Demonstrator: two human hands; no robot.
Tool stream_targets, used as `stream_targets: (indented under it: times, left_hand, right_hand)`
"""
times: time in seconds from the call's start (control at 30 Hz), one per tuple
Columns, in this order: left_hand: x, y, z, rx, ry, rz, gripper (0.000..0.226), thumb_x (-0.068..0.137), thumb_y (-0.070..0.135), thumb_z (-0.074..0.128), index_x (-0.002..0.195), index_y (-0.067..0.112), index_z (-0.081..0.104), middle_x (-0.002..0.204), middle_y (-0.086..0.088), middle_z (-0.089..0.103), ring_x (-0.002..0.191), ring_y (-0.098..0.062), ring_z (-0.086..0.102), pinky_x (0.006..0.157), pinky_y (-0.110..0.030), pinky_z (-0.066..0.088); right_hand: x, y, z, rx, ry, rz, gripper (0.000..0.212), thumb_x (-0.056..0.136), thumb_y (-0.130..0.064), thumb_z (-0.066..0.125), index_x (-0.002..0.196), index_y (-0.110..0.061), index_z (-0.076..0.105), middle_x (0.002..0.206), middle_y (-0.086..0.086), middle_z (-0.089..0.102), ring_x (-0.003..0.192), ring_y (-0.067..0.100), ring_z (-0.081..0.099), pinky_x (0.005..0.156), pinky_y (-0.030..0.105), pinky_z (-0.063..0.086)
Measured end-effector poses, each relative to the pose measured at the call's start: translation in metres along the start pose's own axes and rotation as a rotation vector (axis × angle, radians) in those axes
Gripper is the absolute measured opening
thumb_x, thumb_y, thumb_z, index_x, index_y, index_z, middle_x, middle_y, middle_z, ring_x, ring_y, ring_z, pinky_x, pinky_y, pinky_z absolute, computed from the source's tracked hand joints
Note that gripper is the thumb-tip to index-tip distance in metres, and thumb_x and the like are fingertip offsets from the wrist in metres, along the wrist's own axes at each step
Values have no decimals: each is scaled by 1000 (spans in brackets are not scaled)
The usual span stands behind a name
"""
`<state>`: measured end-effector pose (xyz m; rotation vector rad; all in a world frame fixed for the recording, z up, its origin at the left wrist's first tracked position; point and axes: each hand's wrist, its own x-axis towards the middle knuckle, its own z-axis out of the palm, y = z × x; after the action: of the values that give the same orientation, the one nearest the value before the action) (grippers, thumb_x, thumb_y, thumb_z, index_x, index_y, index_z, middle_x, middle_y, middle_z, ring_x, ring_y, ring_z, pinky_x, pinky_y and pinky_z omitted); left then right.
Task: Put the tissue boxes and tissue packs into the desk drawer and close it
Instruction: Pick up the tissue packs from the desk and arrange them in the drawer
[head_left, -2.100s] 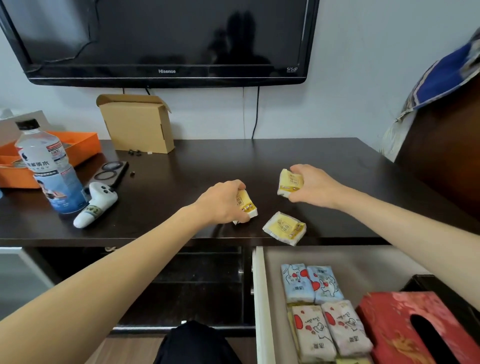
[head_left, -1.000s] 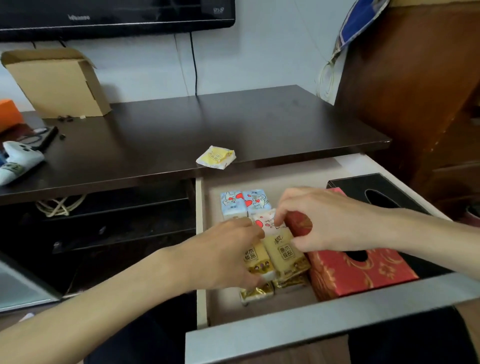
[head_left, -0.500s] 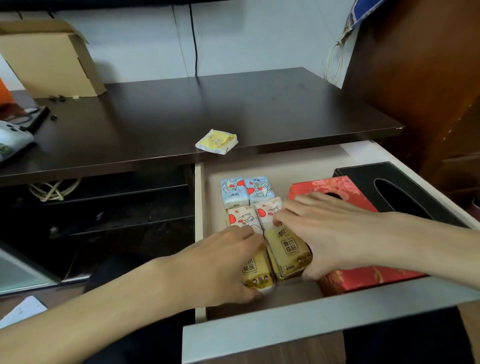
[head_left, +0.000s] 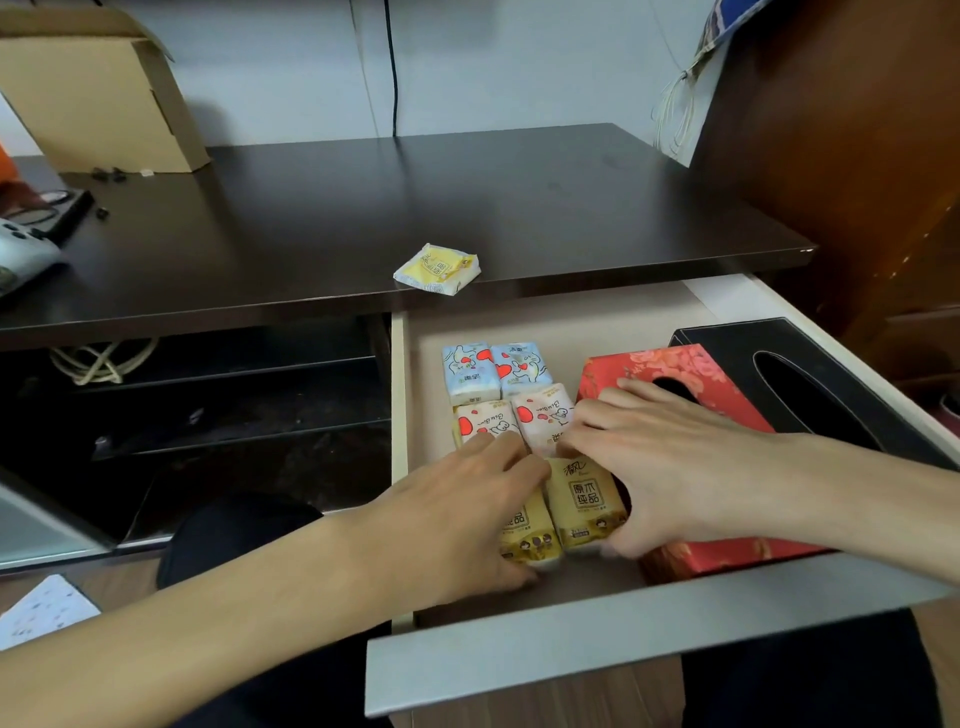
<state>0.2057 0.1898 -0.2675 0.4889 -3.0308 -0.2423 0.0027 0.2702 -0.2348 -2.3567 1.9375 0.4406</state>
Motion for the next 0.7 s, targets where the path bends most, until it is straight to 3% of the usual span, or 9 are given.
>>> stream_targets:
  times: [0.3,0.57,0.7]
  left_hand:
    - [-9,-2,-4,113,-8,-4,63,84,54,66,137,30,40,131,7,45,120,-15,44,88,-39,54]
    - [-5,-2,-2,110,-4,1,58,85,52,65,134,30,42,130,7,46,118,-14,44,86,-38,54]
    - [-6,-3,-2,97,4,-9,60,85,55,63,135,30,43,131,8,46,120,-14,44,87,-39,54]
  right_hand:
    - [-1,3,9,110,78,7,88,63,-79,69,137,-36,48,116,-20,42,109,4,34,117,32,16]
    - [-3,1,10,172,123,18,87,68,-73,73,142,-36,47,119,-22,40,102,-1,24,107,24,16]
    - [-2,0,7,161,107,10,88,70,-71,74,145,-33,46,120,-20,41,100,0,23,87,15,9]
